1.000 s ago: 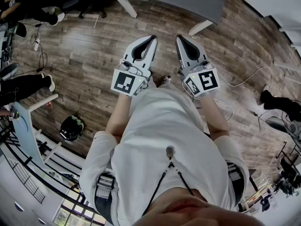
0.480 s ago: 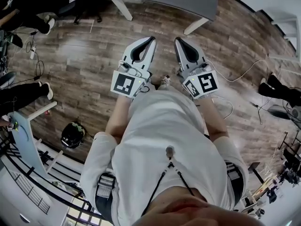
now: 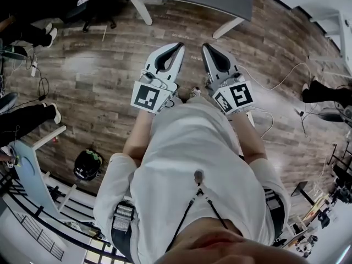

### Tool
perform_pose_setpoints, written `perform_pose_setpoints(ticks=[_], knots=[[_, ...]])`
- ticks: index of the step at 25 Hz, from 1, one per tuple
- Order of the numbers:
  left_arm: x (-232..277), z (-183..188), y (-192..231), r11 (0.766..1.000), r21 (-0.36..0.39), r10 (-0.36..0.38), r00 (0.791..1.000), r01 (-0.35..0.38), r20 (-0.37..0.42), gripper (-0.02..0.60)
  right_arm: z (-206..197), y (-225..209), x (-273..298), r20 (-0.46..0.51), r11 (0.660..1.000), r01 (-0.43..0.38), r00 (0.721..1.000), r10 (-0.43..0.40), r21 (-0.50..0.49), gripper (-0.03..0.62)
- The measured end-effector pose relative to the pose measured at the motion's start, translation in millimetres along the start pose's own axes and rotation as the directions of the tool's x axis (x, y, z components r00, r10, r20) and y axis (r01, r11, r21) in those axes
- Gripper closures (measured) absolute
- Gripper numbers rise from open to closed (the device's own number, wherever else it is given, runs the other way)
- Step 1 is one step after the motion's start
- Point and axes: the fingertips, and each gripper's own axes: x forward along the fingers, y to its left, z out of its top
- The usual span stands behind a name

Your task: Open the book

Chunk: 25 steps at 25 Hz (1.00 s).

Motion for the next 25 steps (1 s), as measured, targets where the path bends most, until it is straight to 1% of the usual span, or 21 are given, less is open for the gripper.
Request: perform_pose_setpoints(ticks=[5,8,10,13,18,25], knots=[[-29,5,12,1.000,0.005,-0.007,1.000,0.007,0.007,0.558,0,29,8,0.019,1.000,0.012,1.000,-0.011,-0.026,0.557],[-44,9,24,1.000,-0.009,-0.009,1.000,0.009,0.005,0.558,3,46,19,0.025,1.000,-0.012,1.000,0.012,-0.024,0.557],[-52,12,32,1.000,-0.009,-0.004,1.000,0.004,0.006,0.558,5,54,24,0.028,0.999,-0.027,0.999,0.027,-0.022,0.557],[-61,16,44,1.000,-0.006,0.013,1.000,-0.012,0.015,0.558,9,60,27,0.043,1.000,-0.011,0.999,0.012,-0.025,0.557],[-55,12,52,0.999,-0.022,0.025,0.999,-0.024,0.028,0.558,11,48,28,0.067,1.000,0.016,0.998,-0.014,-0.026,0.557],[-24,7,68,1.000,0.001,0.026,1.000,-0.026,0.004,0.558,12,23,59,0.057,1.000,-0.006,0.998,0.007,-0.022,0.557]])
